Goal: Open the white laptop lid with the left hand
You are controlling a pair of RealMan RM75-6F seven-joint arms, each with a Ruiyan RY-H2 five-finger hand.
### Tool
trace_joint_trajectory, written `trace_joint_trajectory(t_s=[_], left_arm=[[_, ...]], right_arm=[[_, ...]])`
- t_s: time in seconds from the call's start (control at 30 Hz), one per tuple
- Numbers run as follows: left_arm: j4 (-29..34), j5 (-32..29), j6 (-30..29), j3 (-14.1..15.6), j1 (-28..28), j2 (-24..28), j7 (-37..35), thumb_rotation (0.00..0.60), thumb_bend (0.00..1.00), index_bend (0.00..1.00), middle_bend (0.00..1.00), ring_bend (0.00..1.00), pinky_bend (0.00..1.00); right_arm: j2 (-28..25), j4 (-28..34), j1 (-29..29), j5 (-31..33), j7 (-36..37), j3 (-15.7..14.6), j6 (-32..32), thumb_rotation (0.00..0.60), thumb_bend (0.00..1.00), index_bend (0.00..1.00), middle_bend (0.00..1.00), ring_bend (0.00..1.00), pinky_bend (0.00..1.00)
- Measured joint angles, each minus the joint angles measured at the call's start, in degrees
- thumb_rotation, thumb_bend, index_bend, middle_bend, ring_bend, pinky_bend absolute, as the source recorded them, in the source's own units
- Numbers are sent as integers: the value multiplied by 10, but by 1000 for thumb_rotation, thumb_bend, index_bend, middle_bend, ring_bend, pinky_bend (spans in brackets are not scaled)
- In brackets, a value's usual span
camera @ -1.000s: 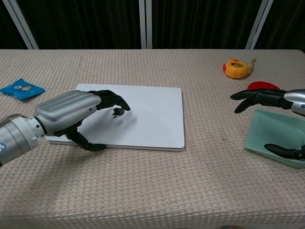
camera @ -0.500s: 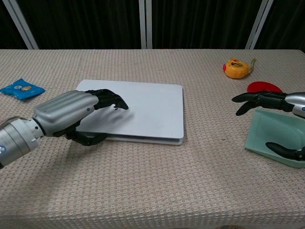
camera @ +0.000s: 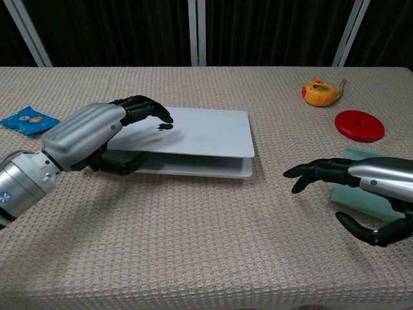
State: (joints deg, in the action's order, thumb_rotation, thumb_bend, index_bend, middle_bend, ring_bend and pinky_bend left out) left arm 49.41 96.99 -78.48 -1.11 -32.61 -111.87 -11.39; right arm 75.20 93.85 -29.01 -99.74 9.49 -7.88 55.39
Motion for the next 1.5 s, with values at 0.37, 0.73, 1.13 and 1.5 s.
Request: trace_joint_trajectory(t_s=[0.37,0.73,1.13,1.5], left_arm=[[-9,-3,-6,-8,-14,-4,-13,600,516,240,182,99,166],[-3,-9,-7,-7,-17,-1,-8,600,515,240,182,99,165],[-5,-13,-7,-6,-19,-2,-10,600,516,240,182,99,165],[-12,-17,-4,-15,-31,-6,-17,600,517,240,182,99,164]], right_arm=[[37,-2,-24,46,-65,26,-31,501,733,0,18,0,0],[48,-22,-25,60,-70,44,-7,503,733,0,26,0,0],[95,-54,-78,82,-90,70,-65,503,740,0,50,0,0],[131,-67,-116,127,-146,82,-126,501,744,0,55,0,0]])
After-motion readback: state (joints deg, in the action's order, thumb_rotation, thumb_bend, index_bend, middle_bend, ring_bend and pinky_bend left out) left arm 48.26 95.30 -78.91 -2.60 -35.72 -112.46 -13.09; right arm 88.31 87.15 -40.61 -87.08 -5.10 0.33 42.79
